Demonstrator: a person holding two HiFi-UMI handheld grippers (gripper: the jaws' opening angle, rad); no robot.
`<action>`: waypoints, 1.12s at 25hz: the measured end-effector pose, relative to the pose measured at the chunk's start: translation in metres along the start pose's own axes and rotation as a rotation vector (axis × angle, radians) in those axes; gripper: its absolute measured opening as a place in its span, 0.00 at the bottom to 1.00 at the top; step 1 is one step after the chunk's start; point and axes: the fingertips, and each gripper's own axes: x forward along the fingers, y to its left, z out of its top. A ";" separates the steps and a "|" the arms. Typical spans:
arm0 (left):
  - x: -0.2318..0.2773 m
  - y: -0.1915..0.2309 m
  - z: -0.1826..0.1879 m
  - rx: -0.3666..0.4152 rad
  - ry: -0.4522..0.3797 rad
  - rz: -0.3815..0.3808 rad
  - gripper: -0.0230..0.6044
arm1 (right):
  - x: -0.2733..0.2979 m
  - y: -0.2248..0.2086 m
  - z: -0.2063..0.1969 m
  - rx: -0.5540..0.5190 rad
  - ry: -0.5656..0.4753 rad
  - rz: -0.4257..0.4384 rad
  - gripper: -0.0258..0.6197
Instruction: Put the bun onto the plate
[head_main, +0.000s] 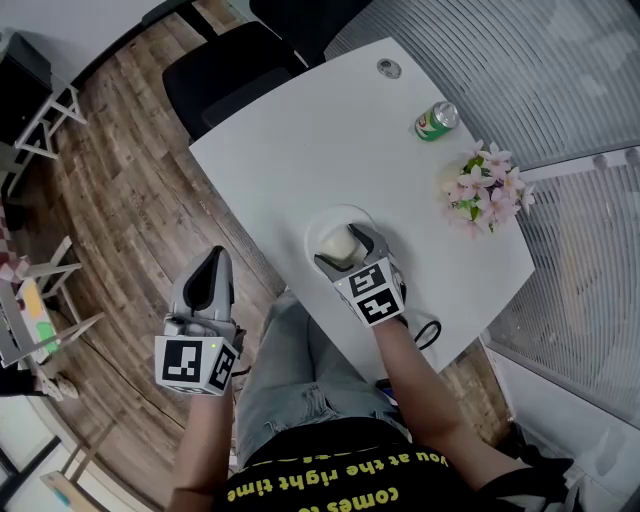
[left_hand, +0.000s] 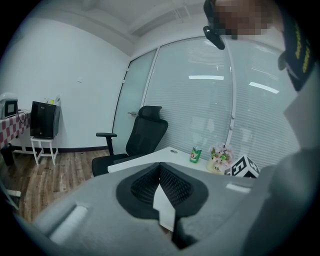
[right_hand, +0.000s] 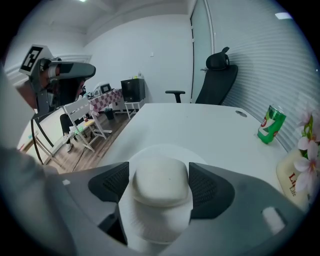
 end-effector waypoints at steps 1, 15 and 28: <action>0.000 0.000 0.001 0.000 -0.001 -0.001 0.04 | -0.002 0.000 0.002 0.001 -0.009 0.000 0.62; 0.001 -0.008 0.011 0.014 -0.024 -0.023 0.04 | -0.033 -0.006 0.024 0.037 -0.142 -0.027 0.22; -0.006 -0.018 0.022 0.037 -0.035 -0.052 0.04 | -0.060 -0.011 0.047 0.048 -0.224 -0.049 0.05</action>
